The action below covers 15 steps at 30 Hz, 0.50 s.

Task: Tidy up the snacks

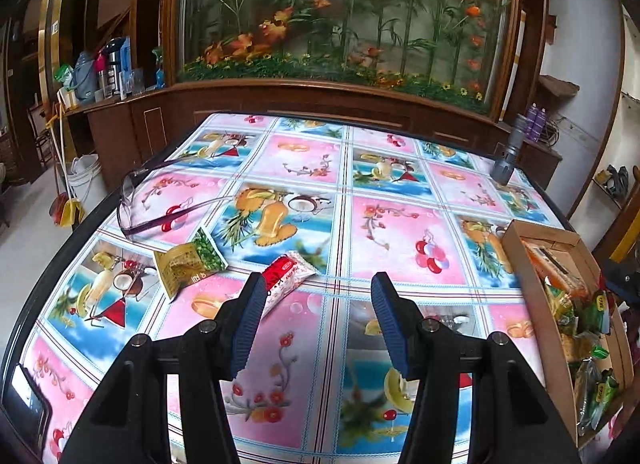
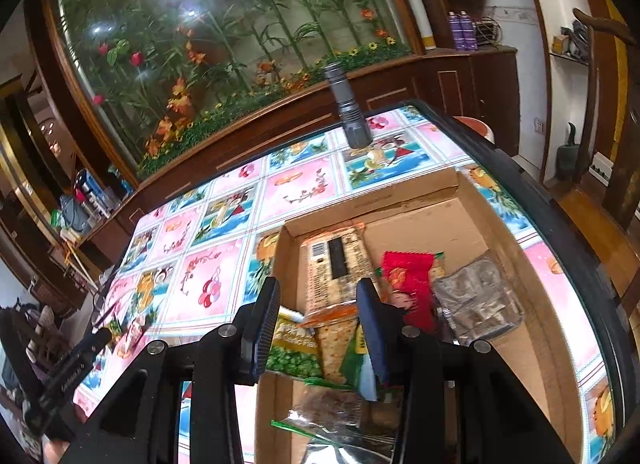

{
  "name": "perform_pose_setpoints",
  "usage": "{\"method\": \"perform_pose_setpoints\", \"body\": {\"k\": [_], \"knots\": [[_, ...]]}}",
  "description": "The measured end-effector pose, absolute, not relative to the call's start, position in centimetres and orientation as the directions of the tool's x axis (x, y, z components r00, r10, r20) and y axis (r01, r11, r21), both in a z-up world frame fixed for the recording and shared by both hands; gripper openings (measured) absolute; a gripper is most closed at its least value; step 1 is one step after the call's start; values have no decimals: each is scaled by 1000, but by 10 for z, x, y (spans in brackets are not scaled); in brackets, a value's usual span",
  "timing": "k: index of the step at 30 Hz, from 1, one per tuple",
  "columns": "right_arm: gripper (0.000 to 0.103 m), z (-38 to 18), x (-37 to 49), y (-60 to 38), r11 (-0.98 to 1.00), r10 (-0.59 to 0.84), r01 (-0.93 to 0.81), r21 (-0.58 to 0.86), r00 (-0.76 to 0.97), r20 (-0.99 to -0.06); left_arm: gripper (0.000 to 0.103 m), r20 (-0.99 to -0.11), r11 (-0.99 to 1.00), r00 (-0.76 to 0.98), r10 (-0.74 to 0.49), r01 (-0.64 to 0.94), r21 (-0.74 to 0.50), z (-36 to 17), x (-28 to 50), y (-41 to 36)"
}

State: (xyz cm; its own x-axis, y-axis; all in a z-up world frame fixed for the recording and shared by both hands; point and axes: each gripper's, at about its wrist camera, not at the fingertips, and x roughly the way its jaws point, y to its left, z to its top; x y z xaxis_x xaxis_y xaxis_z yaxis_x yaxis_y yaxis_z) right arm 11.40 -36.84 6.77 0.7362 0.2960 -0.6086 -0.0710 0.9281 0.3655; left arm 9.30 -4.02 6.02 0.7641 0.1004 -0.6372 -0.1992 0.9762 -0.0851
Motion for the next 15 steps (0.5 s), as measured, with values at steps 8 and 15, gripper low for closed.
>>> {"method": "perform_pose_setpoints", "body": {"k": [8,15], "knots": [[49,64,110,-359,938,275,-71,339,747,-606,56,-614,984,780,118,-173,-31,61,87,-57],[53,63,81,-374,941,207,1,339,790,-577,57,-592,994,801,87,-105,4,64,77,-81]]}}
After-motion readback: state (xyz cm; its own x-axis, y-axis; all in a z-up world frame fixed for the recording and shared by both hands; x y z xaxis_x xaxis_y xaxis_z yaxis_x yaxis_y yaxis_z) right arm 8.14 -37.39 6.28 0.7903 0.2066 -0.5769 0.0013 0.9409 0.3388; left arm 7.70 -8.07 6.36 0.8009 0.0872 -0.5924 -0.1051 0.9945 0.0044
